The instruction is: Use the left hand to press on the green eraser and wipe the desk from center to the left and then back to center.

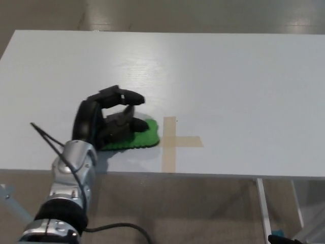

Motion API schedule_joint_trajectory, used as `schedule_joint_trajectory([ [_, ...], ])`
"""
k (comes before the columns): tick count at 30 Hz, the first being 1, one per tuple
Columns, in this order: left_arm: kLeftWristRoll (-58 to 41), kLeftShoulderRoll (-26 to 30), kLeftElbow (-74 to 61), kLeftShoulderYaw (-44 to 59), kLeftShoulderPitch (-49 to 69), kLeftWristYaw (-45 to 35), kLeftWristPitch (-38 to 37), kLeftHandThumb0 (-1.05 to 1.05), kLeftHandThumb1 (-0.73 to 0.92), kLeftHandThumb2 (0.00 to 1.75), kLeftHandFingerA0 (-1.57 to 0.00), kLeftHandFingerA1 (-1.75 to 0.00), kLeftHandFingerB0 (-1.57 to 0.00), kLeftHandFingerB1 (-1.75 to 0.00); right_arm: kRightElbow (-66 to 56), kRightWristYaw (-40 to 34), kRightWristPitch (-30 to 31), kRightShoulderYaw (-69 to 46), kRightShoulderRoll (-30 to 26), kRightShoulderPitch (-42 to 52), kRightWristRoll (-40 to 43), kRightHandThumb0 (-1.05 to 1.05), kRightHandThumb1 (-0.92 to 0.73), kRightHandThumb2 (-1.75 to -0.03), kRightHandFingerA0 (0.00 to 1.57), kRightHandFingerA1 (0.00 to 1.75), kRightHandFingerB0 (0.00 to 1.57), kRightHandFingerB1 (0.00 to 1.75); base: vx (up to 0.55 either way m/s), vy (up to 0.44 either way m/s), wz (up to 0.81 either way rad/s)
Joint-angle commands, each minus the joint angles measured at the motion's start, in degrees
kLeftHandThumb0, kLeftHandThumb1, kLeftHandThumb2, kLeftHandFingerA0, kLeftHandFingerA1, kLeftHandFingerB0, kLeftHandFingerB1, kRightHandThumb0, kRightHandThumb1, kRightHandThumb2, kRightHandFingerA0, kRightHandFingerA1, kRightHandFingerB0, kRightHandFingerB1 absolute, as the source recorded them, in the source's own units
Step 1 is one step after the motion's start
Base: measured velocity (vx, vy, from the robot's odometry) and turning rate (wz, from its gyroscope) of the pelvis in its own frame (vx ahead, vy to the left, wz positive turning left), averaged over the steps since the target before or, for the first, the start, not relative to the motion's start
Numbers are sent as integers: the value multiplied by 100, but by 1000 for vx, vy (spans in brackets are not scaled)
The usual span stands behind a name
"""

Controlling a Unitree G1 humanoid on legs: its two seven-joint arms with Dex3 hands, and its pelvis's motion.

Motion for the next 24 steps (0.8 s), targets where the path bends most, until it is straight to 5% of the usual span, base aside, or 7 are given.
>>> schedule_joint_trajectory([
  [1,289,-454,-79,-327,-5,104,415,-14,82,72,-110,-81,-89,-99,-14,-22,35,71,-66,-6,-42,-32,-63,-58,79,56,72,51,0,0,0],
  [24,628,-1148,-640,-1003,-67,255,724,-14,80,76,-107,-84,-87,-100,-93,-23,78,103,-42,-55,35,-32,-63,-59,77,53,73,52,0,0,0],
])
